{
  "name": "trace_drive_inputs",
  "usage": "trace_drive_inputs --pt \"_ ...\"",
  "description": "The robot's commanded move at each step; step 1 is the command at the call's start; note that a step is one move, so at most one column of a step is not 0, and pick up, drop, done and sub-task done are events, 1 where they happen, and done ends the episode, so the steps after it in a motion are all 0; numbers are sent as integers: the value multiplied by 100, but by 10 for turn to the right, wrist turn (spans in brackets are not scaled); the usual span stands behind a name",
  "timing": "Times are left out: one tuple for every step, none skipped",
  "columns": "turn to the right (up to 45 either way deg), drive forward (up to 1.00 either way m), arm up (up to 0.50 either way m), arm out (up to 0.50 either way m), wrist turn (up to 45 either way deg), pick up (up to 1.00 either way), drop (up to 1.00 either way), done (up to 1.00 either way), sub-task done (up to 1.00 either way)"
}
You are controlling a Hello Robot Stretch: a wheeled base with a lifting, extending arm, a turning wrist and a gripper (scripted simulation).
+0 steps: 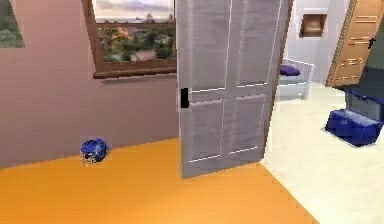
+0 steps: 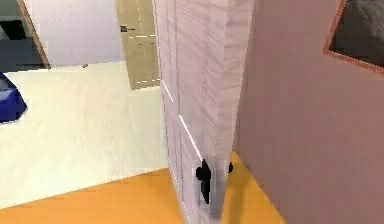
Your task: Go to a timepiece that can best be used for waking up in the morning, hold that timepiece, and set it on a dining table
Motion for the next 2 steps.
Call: trace_drive_inputs --pt "210 0 0 0 0 0 0 0 0" --pt "0 20 0 0 0 0 0 0 0"
